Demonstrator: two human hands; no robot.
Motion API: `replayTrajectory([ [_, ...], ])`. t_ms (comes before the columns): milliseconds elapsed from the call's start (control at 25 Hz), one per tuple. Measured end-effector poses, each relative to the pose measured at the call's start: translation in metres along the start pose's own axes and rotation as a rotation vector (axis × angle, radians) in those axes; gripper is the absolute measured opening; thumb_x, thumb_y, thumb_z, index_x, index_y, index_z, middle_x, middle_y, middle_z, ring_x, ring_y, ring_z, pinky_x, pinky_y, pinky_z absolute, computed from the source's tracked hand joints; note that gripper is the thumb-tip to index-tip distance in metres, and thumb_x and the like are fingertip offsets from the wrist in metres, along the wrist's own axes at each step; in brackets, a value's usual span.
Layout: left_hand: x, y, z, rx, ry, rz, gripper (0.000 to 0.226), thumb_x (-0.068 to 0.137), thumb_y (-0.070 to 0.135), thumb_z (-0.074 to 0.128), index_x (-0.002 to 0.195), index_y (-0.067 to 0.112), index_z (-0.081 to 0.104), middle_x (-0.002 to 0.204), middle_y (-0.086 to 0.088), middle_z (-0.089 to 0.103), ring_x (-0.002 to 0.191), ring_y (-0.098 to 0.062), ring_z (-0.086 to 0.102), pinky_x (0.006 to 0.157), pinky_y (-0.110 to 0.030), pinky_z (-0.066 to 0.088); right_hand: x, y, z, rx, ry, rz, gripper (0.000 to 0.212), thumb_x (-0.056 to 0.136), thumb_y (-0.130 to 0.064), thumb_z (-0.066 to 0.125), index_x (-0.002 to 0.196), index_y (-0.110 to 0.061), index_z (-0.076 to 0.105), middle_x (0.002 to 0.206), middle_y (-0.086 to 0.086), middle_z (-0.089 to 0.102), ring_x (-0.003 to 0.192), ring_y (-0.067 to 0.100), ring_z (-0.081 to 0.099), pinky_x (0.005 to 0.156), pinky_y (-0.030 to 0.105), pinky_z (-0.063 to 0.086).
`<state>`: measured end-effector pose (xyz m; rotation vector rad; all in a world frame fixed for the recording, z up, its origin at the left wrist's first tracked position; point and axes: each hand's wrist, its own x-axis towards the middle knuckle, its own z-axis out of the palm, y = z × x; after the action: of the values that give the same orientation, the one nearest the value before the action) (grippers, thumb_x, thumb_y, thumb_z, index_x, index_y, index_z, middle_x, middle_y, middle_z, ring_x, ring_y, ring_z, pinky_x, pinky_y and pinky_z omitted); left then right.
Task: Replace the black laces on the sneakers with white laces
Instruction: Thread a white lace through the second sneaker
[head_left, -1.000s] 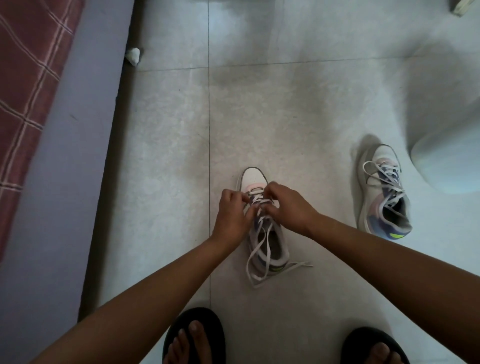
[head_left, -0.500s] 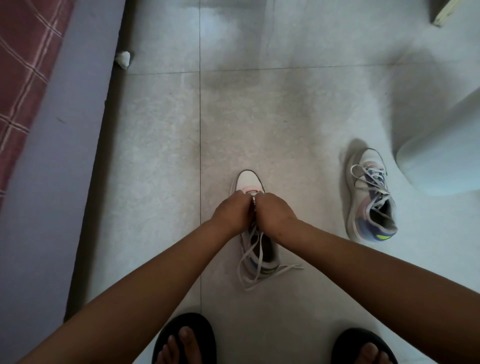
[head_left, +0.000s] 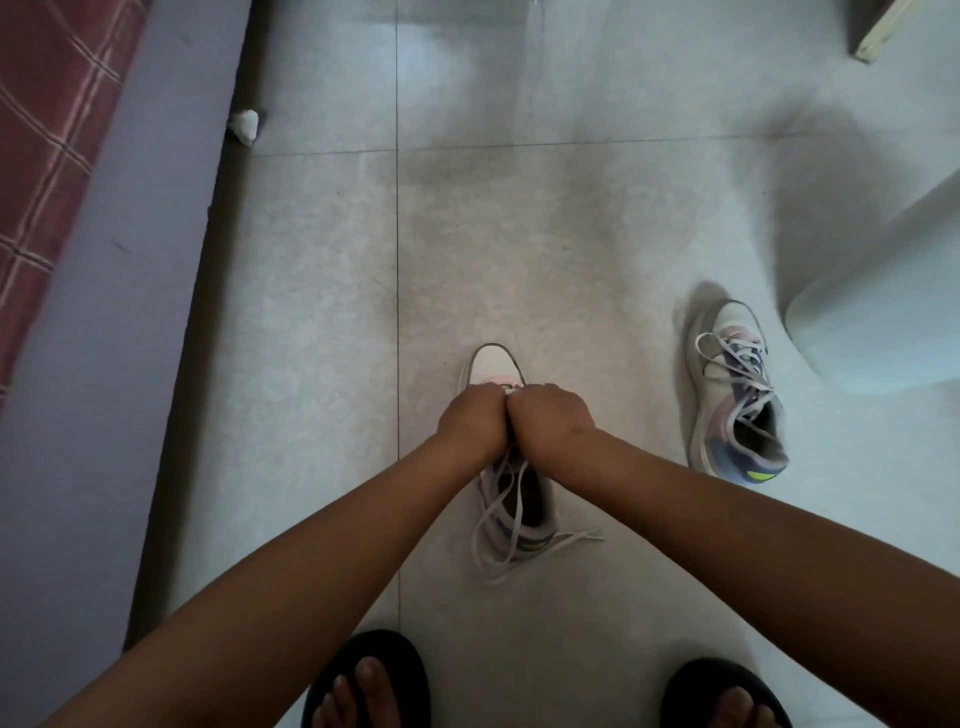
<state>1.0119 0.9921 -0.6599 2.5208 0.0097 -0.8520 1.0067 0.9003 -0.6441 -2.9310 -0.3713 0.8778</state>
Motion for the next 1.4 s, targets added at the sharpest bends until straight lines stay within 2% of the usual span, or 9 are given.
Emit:
replayTrajectory([
  [80, 0.001, 0.000, 0.000, -0.034, -0.023, -0.010, 0.017, 0.081, -0.005, 0.056, 0.085, 0.011, 0.063, 0.093, -0.013, 0.069, 0.058, -0.017, 0.056, 0.044, -0.020, 0.035, 0.000, -0.002, -0.001, -0.031, -0.010, -0.018, 0.030, 0.091, -0.004, 0.047, 0.120, -0.004, 0.054, 0.121, 0.012, 0.059, 0.109, 0.028, 0.058, 0.077, 0.032, 0.042],
  [160, 0.000, -0.001, 0.000, -0.041, -0.060, -0.039, 0.028, 0.081, -0.004, 0.061, 0.106, 0.007, 0.064, 0.102, -0.015, 0.069, 0.081, -0.026, 0.066, 0.054, -0.021, 0.043, 0.000, -0.004, -0.001, -0.047, -0.012, -0.019, 0.031, 0.091, -0.006, 0.047, 0.122, -0.004, 0.052, 0.123, 0.012, 0.057, 0.110, 0.028, 0.057, 0.081, 0.033, 0.044],
  [360, -0.004, -0.005, 0.013, 0.019, 0.041, -0.017, 0.022, 0.089, 0.007, 0.051, 0.106, 0.004, 0.064, 0.109, -0.015, 0.066, 0.097, -0.028, 0.063, 0.073, -0.028, 0.044, -0.005, -0.006, 0.004, -0.044, 0.014, 0.018, 0.029, 0.092, -0.006, 0.047, 0.120, -0.003, 0.054, 0.120, 0.012, 0.061, 0.107, 0.028, 0.060, 0.081, 0.032, 0.045],
  [720, -0.007, 0.008, 0.013, -0.023, 0.025, 0.007, 0.030, 0.088, 0.006, 0.051, 0.117, 0.006, 0.059, 0.106, -0.017, 0.066, 0.096, -0.031, 0.064, 0.070, -0.028, 0.043, -0.001, 0.013, 0.005, 0.188, 0.013, 0.123, 0.022, 0.090, -0.005, 0.050, 0.107, 0.000, 0.062, 0.110, 0.017, 0.065, 0.099, 0.030, 0.063, 0.072, 0.027, 0.042],
  [920, -0.009, -0.005, 0.006, -0.230, -0.077, 0.059, 0.014, 0.089, 0.013, 0.053, 0.082, 0.007, 0.063, 0.093, -0.023, 0.066, 0.082, -0.032, 0.064, 0.074, -0.037, 0.054, 0.004, 0.024, 0.004, 0.215, -0.074, 0.004, 0.018, 0.093, -0.014, 0.049, 0.099, -0.004, 0.062, 0.111, 0.017, 0.064, 0.101, 0.031, 0.060, 0.072, 0.027, 0.040],
  [1040, -0.015, -0.029, 0.015, -0.490, 0.011, -0.016, 0.023, 0.090, 0.013, 0.052, 0.069, 0.018, 0.046, 0.073, -0.008, 0.056, 0.067, -0.020, 0.053, 0.071, -0.039, 0.051, -0.002, 0.046, 0.013, 0.611, -0.078, -0.003, 0.023, 0.096, -0.012, 0.047, 0.073, -0.015, 0.048, 0.090, 0.012, 0.061, 0.087, 0.026, 0.063, 0.077, 0.030, 0.048],
  [1120, -0.023, -0.040, 0.028, -0.542, 0.079, -0.048, 0.020, 0.092, 0.017, 0.051, 0.072, 0.020, 0.045, 0.072, 0.000, 0.051, 0.067, -0.014, 0.048, 0.068, -0.037, 0.047, -0.010, 0.054, 0.025, 0.897, -0.070, 0.052, 0.021, 0.096, -0.010, 0.049, 0.076, -0.013, 0.047, 0.080, 0.005, 0.057, 0.072, 0.014, 0.060, 0.070, 0.023, 0.052],
  [1280, -0.020, -0.038, 0.033, -0.556, 0.088, -0.032, 0.018, 0.093, 0.024, 0.050, 0.075, 0.023, 0.046, 0.073, 0.003, 0.051, 0.064, -0.009, 0.045, 0.063, -0.029, 0.042, -0.007, 0.051, 0.032, 0.956, -0.031, 0.082, 0.014, 0.094, -0.019, 0.055, 0.082, -0.014, 0.050, 0.081, 0.005, 0.057, 0.072, 0.015, 0.056, 0.066, 0.026, 0.053],
  [1400, -0.011, -0.030, 0.023, -0.350, 0.031, 0.021, 0.025, 0.093, 0.032, 0.053, 0.071, 0.021, 0.049, 0.069, 0.003, 0.053, 0.059, -0.009, 0.046, 0.053, -0.022, 0.036, 0.001, 0.044, 0.021, 0.737, -0.070, 0.023, 0.024, 0.088, -0.033, 0.063, 0.075, -0.016, 0.052, 0.080, 0.004, 0.059, 0.073, 0.016, 0.056, 0.069, 0.032, 0.050],
])
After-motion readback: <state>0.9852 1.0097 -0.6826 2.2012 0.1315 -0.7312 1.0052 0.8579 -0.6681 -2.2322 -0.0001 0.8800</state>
